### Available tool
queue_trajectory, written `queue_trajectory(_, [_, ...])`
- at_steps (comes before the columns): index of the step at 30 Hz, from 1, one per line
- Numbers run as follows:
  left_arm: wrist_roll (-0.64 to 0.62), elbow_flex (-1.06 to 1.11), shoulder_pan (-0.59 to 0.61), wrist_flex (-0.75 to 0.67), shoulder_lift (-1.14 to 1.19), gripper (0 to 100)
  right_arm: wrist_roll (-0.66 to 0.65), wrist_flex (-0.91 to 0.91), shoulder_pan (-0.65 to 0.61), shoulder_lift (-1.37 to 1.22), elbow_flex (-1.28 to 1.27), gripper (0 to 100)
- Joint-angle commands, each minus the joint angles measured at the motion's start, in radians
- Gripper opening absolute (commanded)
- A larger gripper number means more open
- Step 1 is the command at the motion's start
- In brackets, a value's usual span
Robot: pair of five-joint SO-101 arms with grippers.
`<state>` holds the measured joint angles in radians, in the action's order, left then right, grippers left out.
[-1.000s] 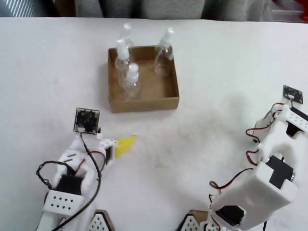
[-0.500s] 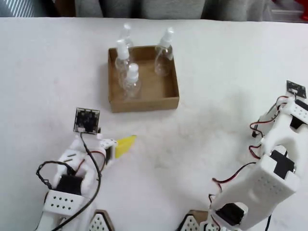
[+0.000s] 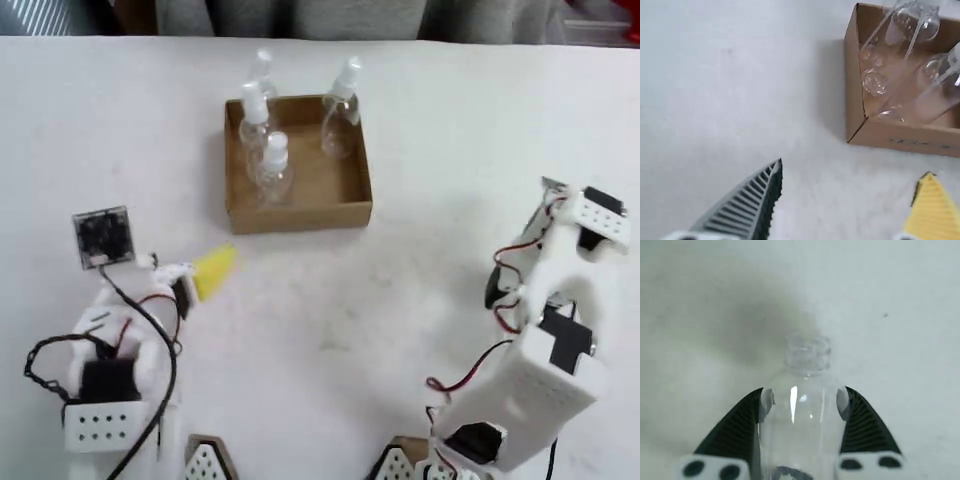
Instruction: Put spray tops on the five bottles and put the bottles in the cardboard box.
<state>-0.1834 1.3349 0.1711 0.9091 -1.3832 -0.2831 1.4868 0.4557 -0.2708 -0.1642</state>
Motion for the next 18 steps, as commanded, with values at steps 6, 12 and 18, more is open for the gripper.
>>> queue_trajectory(6, [-0.014,-0.336,0.094,0.206,0.105,31,0.035,-0.159,-0.067,0.254,-0.269,1.6])
queue_trajectory(12, [0.124,-0.601,0.122,0.262,0.478,14,0.029,-0.306,-0.048,0.351,-0.440,1.6])
queue_trajectory(18, [0.164,-0.772,0.191,0.307,0.748,22,-0.005,-0.384,-0.039,0.400,-0.535,1.6])
